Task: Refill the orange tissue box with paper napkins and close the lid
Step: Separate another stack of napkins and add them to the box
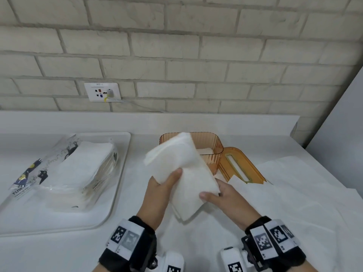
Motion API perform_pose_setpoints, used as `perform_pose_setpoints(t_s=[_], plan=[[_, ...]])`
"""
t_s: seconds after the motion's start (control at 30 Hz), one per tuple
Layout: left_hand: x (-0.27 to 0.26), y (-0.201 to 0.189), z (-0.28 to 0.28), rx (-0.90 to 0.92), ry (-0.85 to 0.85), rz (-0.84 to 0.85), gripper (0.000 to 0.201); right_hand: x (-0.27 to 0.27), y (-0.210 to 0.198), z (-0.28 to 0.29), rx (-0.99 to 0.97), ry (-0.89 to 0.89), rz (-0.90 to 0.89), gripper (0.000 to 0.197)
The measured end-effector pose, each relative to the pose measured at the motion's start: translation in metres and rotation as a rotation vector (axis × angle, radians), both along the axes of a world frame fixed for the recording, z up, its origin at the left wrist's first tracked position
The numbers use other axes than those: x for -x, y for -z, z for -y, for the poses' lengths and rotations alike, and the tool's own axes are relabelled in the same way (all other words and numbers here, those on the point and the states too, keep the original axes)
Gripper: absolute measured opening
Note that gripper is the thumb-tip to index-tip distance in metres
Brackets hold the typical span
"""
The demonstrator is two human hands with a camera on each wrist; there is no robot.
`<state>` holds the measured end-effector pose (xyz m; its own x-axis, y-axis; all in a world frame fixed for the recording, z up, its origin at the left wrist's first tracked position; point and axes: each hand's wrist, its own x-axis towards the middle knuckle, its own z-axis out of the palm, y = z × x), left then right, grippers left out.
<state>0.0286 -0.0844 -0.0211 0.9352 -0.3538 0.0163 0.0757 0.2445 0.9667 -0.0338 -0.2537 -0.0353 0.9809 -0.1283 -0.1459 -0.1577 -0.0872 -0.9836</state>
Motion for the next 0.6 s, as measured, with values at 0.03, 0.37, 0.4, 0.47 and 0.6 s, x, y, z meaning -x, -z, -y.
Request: perform_pose_setpoints(t_s=[0.03,0.37,0.4,0.47,0.6], plan=[[0.000,0.001,0.000,0.061,0.018,-0.055,0.033,0.001,0.000,0.001,-0.132,0.037,0.001,0.034],[-0.021,0.013,-0.039,-0.262,0.240,-0.015,0.054,0.003,-0.014,0.017,-0.227,0.159,0.161,0.022],[-0.022,0.012,-0.038,-0.312,0.260,0.011,0.049,0.003,-0.015,0.016,-0.105,0.139,0.176,0.020],[-0.025,0.012,-0.037,-0.377,0.269,0.100,0.042,0.004,-0.016,0.015,0.085,0.096,0.233,0.015],[-0.035,0.020,-0.036,-0.532,0.243,0.312,0.031,0.005,-0.010,0.022,0.260,0.041,0.243,0.017]])
